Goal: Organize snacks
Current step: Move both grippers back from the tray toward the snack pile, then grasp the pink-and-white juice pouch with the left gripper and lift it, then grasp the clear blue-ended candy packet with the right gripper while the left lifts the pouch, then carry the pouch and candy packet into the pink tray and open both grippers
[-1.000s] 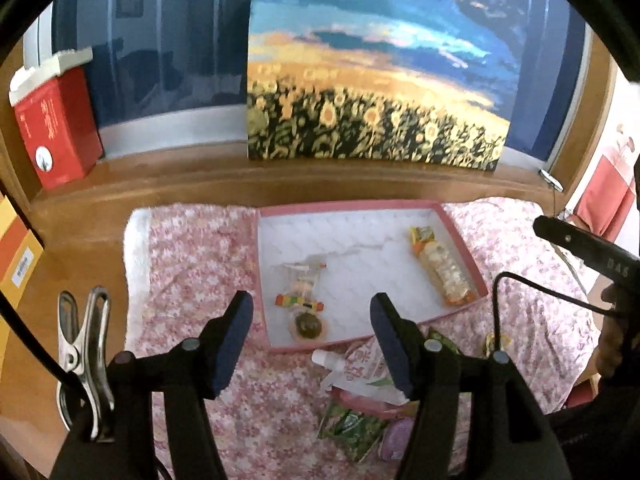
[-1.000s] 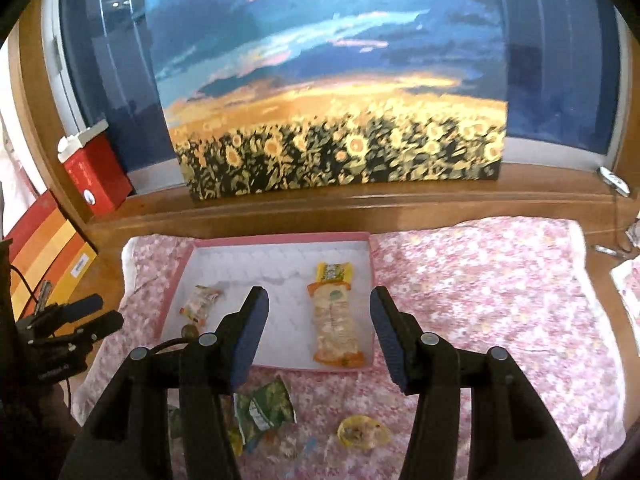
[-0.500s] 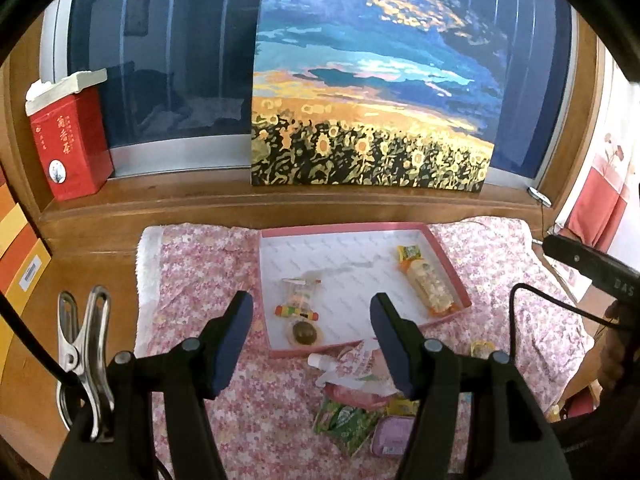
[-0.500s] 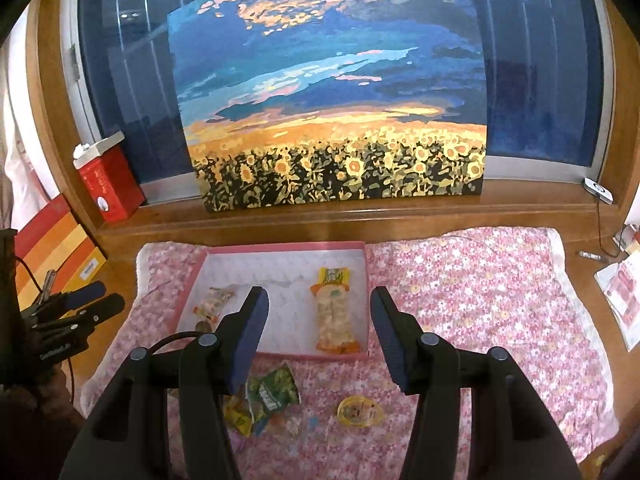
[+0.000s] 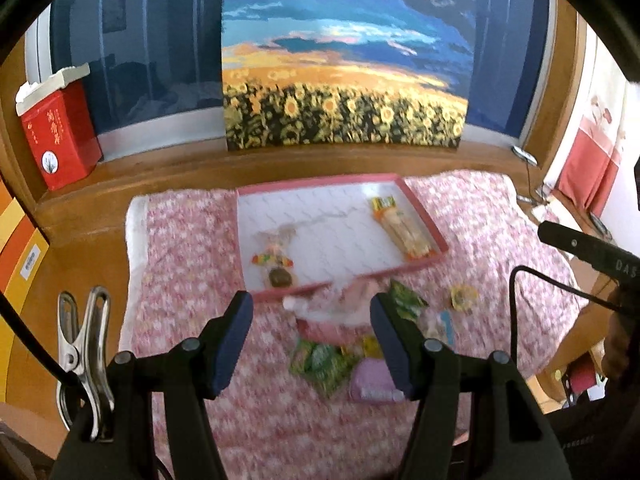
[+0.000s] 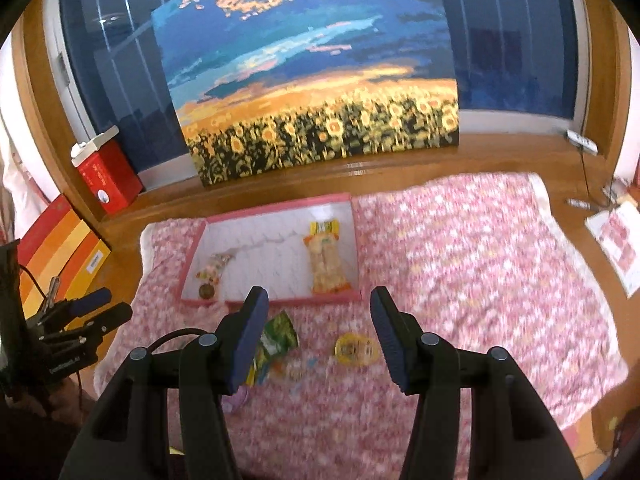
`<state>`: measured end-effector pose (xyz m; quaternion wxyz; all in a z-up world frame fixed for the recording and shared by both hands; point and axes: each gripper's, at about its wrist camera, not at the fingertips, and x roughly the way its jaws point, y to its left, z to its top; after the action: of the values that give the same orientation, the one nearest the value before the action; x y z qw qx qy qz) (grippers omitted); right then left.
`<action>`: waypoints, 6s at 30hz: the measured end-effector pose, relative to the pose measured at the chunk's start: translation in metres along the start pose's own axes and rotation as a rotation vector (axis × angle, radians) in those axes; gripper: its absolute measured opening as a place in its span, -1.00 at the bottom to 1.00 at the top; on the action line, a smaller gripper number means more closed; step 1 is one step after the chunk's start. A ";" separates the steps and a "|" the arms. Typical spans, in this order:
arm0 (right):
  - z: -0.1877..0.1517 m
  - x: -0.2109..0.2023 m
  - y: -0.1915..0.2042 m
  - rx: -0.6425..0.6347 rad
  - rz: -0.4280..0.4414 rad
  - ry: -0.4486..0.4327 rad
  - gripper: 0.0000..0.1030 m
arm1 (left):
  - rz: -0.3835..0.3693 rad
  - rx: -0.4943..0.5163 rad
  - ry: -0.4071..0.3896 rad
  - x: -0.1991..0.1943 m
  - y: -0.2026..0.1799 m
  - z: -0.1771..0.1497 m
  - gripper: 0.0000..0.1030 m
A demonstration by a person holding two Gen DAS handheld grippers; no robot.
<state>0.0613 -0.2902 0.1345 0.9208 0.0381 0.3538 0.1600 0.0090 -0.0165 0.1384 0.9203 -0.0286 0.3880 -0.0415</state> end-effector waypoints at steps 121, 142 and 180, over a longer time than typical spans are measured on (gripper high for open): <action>-0.002 0.033 -0.006 0.032 0.178 -0.029 -0.29 | 0.079 0.068 -0.070 -0.020 0.022 0.030 0.63; 0.048 0.108 -0.016 0.034 0.180 0.037 -0.29 | 0.005 0.219 0.023 0.097 0.004 0.074 0.63; 0.100 0.256 0.002 -0.168 0.085 0.130 0.46 | -0.001 -0.175 0.123 0.169 0.123 0.102 -0.32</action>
<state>0.3055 -0.2022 0.0457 0.8882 -0.0350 0.3961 0.2300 0.2064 0.0908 0.0785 0.8888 -0.1063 0.4458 -0.0096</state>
